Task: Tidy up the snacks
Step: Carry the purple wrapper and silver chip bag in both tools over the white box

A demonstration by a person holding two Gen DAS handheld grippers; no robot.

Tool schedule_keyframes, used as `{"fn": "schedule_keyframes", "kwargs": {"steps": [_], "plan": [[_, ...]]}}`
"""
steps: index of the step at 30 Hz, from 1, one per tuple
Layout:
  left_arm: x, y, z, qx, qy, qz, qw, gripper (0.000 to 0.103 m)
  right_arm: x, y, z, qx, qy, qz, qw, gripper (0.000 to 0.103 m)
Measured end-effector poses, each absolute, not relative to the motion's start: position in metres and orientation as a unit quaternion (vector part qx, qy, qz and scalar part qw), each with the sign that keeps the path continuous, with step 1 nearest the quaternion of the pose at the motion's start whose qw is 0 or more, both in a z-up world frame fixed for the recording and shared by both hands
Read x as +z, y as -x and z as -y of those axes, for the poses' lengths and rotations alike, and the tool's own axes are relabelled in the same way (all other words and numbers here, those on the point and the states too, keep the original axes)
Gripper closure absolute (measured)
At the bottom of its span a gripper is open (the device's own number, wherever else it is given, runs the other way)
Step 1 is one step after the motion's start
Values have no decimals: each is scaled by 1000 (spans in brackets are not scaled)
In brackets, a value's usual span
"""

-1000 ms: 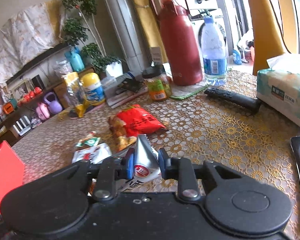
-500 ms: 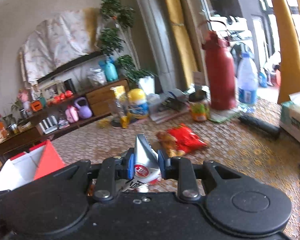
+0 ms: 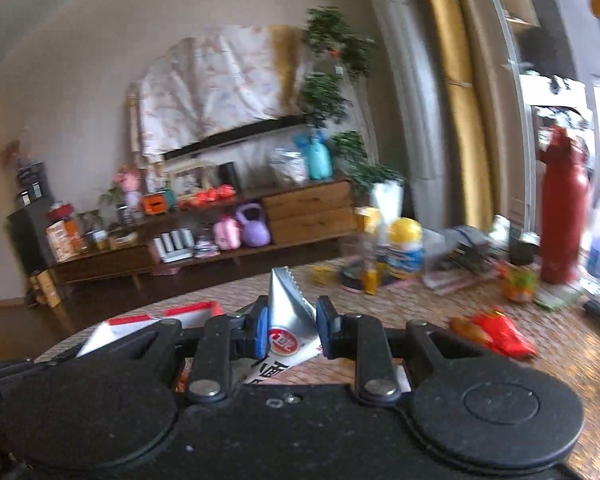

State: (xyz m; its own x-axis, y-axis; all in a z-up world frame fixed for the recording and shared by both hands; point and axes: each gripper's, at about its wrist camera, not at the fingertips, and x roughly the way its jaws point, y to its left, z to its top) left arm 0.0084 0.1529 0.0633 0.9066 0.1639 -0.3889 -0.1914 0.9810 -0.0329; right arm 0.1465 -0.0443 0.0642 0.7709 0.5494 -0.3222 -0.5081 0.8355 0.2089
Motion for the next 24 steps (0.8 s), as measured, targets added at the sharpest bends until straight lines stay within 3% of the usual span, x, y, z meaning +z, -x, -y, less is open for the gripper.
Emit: {"fn": "schedule_keyframes", "kwargs": {"steps": [24], "plan": [[44,-46,-257,130,33,-268,954,82,68,-157,-81,363,30,-209,908,80]]}}
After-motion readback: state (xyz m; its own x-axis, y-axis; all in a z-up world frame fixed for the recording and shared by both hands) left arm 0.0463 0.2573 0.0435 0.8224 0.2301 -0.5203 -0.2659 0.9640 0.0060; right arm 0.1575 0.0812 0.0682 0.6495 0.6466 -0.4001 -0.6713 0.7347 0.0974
